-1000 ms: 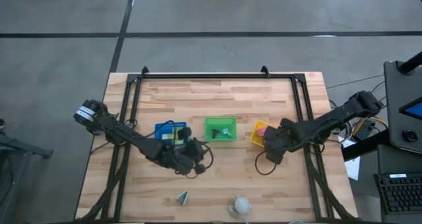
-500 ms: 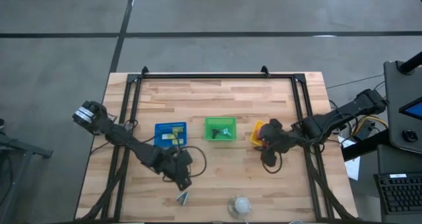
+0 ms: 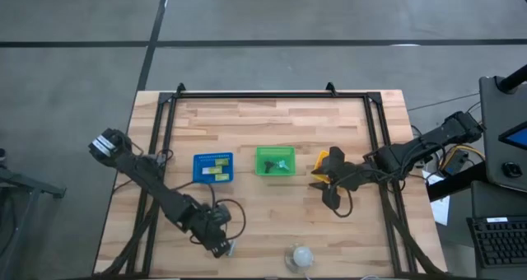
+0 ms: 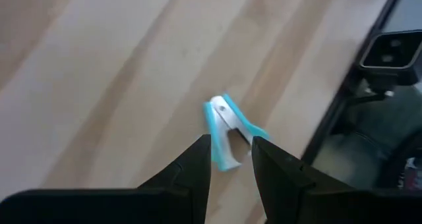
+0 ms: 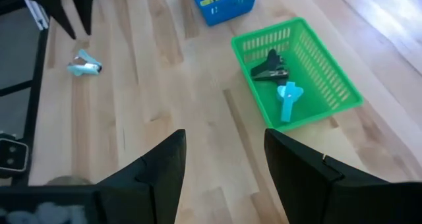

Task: Pick and place Stapler, Stapler remover, tape
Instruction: Put the light blue staple remover into the green bin

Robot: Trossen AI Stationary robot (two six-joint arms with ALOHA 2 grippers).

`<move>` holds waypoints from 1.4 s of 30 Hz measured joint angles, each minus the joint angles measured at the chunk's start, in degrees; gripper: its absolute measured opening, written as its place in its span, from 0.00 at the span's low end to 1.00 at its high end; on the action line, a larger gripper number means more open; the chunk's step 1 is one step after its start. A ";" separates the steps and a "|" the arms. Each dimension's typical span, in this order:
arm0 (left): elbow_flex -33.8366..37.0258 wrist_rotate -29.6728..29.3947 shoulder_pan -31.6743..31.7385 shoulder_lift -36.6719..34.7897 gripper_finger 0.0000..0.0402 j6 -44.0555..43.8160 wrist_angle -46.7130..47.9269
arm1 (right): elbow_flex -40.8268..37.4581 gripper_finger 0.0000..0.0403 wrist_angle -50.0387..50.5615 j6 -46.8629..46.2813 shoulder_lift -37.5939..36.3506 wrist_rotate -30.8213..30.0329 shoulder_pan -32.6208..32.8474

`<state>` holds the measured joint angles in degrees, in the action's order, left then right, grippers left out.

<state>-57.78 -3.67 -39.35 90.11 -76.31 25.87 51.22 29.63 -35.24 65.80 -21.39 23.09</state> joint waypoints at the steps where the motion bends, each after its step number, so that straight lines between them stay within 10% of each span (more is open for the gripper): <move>1: 0.00 0.28 -0.23 0.23 0.28 -0.51 -0.59 | -0.02 0.49 0.15 0.02 0.06 -0.32 0.00; 29: 0.09 5.56 -0.88 8.60 0.27 1.47 -4.70 | -0.87 0.49 -1.42 0.33 -0.03 -1.30 0.03; 42: 0.07 1.21 -0.50 8.54 0.02 5.67 -5.32 | -0.87 0.49 -1.53 0.74 -0.03 -1.28 0.02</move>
<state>-57.71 -2.46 -39.85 98.65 -70.64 20.56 50.35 28.10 -34.50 65.78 -22.68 23.11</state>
